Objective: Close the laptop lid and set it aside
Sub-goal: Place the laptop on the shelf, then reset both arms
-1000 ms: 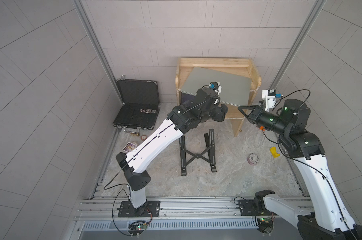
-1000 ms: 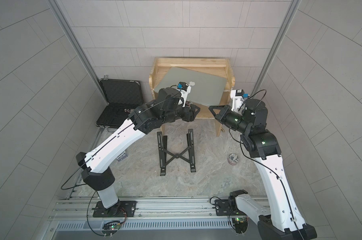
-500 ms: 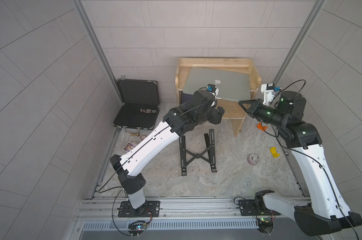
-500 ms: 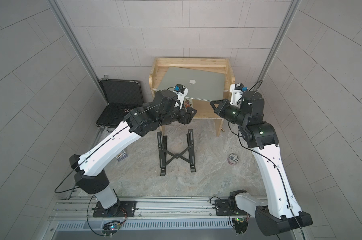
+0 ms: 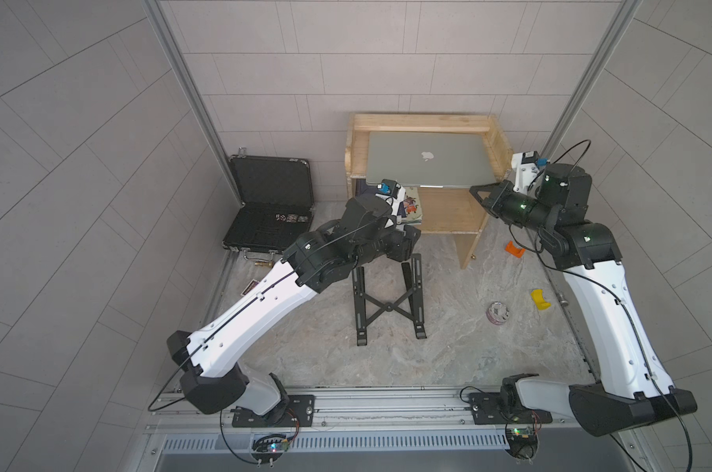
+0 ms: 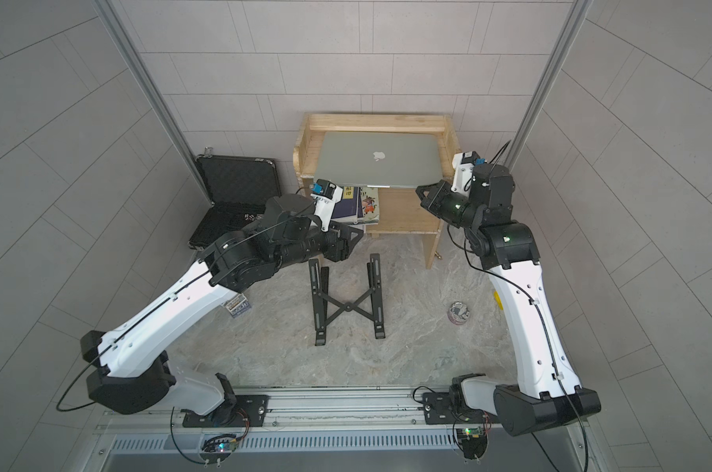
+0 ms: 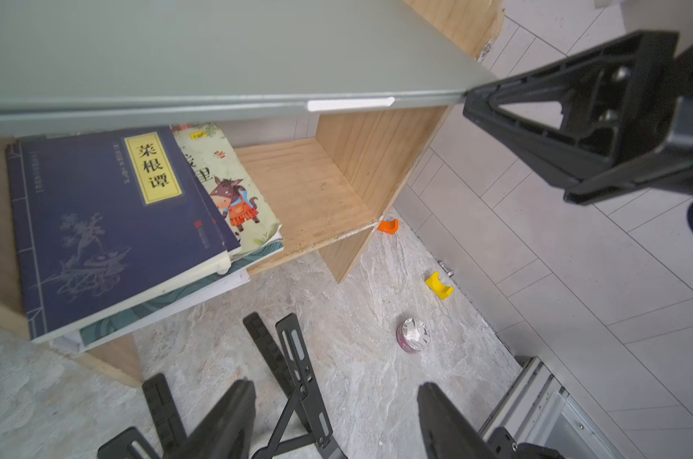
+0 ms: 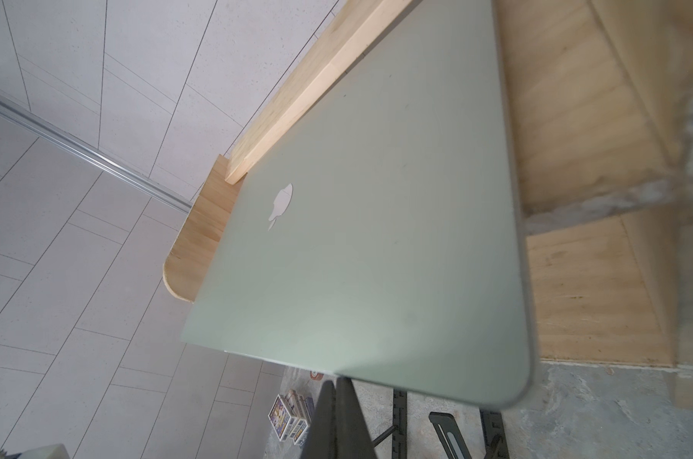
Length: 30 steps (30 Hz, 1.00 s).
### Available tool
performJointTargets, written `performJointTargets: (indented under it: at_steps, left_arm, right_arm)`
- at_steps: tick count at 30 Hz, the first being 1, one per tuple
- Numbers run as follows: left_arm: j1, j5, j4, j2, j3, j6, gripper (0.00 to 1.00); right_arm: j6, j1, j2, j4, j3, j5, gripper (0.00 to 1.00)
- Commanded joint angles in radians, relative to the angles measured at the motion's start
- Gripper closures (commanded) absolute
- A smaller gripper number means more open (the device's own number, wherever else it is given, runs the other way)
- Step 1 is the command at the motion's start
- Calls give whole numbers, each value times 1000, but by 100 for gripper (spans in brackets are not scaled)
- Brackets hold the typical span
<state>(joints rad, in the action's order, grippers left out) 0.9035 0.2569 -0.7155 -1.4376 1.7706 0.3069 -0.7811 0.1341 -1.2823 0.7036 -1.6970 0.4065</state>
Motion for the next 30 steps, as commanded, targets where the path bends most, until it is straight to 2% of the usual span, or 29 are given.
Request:
performJointTargets:
  at_steps: [1, 10, 16, 21, 24, 26, 30]
  left_arm:
    - [-4, 13, 26, 73, -80, 11, 34]
    - [-5, 46, 6, 213, -208, 15, 33]
    - [-9, 84, -27, 267, -250, 8, 30]
    - [-16, 109, -49, 295, -264, 23, 26]
    - [-17, 128, -61, 314, -269, 26, 19]
    - [-17, 150, -69, 330, -274, 24, 12]
    - [-17, 213, -83, 377, -302, -10, 5]
  right_arm:
    - [19, -15, -26, -10, -36, -18, 100]
    - [30, -27, -91, 0, -86, 19, 100]
    - [47, -27, -12, -86, -3, 94, 100]
    - [104, -27, 76, -71, 23, 95, 77]
    - [155, -27, 119, -13, 33, 53, 54]
    - [195, -28, 160, 23, 63, 6, 41]
    - [260, -27, 281, 42, 215, -173, 24]
